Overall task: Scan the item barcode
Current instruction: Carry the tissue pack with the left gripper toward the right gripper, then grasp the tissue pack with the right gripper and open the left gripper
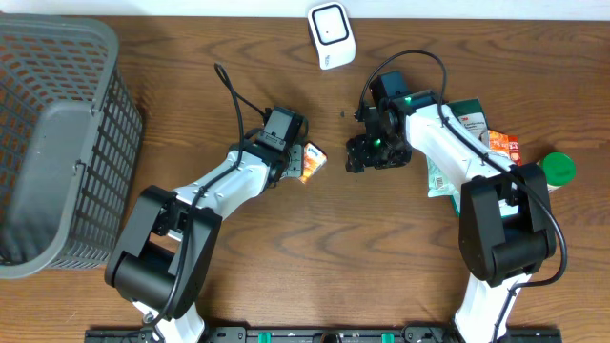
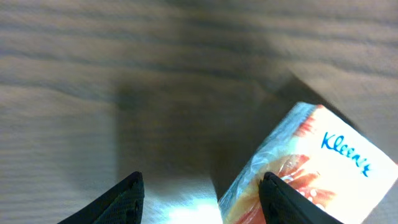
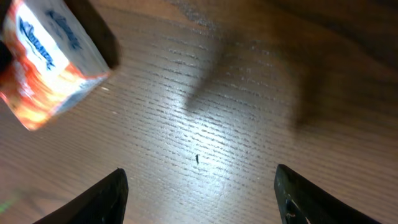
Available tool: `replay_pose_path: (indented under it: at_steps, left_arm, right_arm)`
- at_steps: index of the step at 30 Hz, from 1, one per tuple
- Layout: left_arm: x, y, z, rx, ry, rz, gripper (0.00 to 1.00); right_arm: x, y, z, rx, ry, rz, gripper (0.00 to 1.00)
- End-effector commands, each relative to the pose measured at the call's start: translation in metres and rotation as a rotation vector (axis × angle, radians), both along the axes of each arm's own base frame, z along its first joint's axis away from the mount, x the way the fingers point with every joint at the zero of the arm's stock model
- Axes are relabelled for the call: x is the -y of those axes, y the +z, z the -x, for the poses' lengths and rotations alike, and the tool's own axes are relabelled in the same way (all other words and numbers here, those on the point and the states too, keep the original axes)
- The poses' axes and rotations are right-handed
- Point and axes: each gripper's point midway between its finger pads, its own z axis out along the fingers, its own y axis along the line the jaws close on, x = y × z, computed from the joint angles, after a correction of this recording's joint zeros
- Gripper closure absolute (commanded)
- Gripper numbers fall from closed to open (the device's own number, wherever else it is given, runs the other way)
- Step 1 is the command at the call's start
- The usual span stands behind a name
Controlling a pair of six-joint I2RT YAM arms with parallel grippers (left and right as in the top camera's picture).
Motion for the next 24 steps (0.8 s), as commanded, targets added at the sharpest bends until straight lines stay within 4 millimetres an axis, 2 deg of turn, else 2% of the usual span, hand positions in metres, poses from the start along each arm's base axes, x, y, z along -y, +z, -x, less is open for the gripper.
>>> replay_pose_path:
  at_steps: [1,5,8,10,17,21,24]
  left_arm:
    - [0.026,-0.013,0.033,-0.156,-0.079,0.137,0.39]
    - [0.040,-0.011,0.046,-0.233,-0.066,0.239,0.39]
    - [0.040,-0.011,0.049,-0.259,-0.028,0.254,0.39]
    - [0.035,-0.013,0.046,-0.240,-0.014,0.224,0.39]
    - [0.010,-0.017,0.035,-0.176,0.038,0.088,0.39]
    - [0.010,-0.018,0.035,-0.171,0.020,0.076,0.39]
    - [0.009,-0.018,0.034,-0.170,0.017,0.075,0.39]
  right_arm:
    - [-0.013,0.011,0.003,-0.023,-0.054,-0.058,0.29]
    - [-0.031,0.019,0.012,-0.080,-0.049,-0.173,0.29]
    - [-0.039,0.020,0.016,-0.122,-0.109,-0.206,0.34]
    - [-0.043,0.013,0.018,-0.140,-0.161,-0.208,0.40]
    - [-0.065,-0.019,0.035,-0.164,-0.255,-0.217,0.48]
    - [-0.070,-0.035,0.043,-0.138,-0.281,-0.172,0.55]
    - [-0.072,-0.037,0.039,-0.105,-0.276,-0.165,0.66]
